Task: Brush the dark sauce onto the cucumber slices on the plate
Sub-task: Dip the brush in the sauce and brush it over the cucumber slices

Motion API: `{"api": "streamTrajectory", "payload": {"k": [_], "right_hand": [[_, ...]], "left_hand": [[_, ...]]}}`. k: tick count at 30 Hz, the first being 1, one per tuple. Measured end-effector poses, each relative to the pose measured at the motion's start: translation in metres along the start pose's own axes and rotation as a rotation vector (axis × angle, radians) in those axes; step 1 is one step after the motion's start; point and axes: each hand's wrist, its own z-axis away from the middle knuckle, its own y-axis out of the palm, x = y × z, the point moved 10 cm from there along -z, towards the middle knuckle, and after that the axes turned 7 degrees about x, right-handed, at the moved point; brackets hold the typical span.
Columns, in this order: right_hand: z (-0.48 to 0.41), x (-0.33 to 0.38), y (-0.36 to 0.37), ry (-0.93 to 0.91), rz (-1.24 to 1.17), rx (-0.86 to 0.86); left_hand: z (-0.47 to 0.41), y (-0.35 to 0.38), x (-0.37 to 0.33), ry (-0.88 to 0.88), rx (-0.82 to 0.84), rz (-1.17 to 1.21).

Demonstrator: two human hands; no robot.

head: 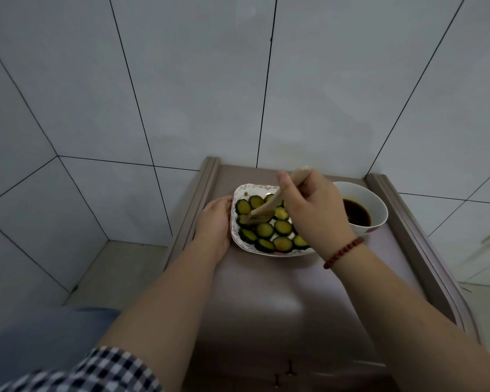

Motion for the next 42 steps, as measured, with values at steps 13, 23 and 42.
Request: {"api": "streamTrajectory", "payload": {"k": [13, 23, 42], "right_hand": [[0.015, 0.011, -0.015, -0.064, -0.012, -0.043], [0.027, 0.014, -0.006, -0.098, 0.04, 0.06], [0.018, 0.009, -0.115, -0.106, 0.028, -0.395]], "left_hand": [[0.002, 0.003, 0.0, -0.009, 0.01, -0.047], [0.005, 0.0, -0.001, -0.004, -0.029, -0.033], [0.003, -0.002, 0.001, -0.017, -0.051, -0.011]]}}
